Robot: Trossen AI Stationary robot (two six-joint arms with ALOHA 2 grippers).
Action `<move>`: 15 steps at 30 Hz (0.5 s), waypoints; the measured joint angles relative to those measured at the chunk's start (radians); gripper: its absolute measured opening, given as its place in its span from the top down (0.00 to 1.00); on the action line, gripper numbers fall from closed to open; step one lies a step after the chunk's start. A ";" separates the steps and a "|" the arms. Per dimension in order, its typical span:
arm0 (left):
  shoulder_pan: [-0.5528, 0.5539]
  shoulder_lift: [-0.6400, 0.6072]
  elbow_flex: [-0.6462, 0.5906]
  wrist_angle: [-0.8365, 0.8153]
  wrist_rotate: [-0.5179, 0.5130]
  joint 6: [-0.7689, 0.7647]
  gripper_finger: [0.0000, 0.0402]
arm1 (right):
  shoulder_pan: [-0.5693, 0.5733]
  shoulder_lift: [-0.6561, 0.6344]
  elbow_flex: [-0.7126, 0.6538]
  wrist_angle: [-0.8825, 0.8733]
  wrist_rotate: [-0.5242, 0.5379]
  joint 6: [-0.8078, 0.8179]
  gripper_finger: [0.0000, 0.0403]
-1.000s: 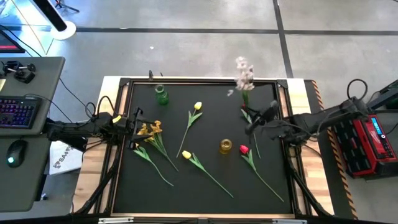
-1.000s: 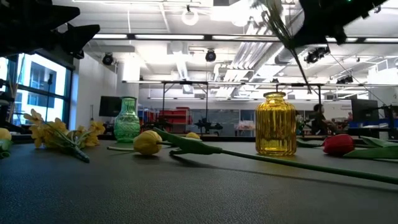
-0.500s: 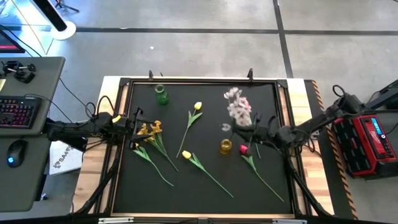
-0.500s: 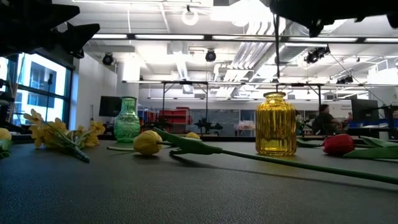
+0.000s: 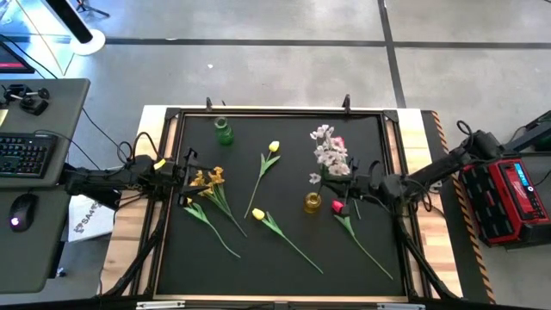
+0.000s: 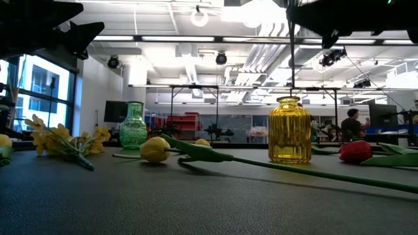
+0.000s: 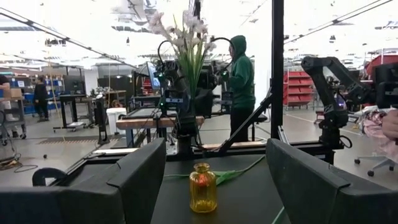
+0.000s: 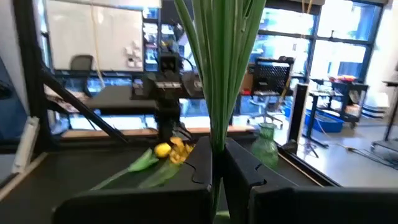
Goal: Sort flowers into vase by color
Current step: Put the white flowers into the yellow vase
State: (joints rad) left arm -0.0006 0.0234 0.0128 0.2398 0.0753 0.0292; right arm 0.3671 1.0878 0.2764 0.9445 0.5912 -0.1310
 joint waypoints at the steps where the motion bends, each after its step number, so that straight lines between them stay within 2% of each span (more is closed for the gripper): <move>1: 0.000 0.000 0.000 0.000 0.000 0.000 0.34 | -0.007 0.017 0.000 0.002 0.000 0.002 1.00; 7: 0.000 0.000 0.000 0.002 0.000 -0.002 0.34 | -0.045 0.115 0.000 0.065 0.000 -0.005 1.00; 15: 0.000 0.000 0.000 0.002 0.000 -0.018 0.34 | -0.053 0.167 0.001 0.068 0.000 0.001 0.98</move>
State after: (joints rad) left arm -0.0010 0.0231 0.0128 0.2417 0.0753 0.0113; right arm 0.3138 1.2546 0.2771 1.0125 0.5907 -0.1300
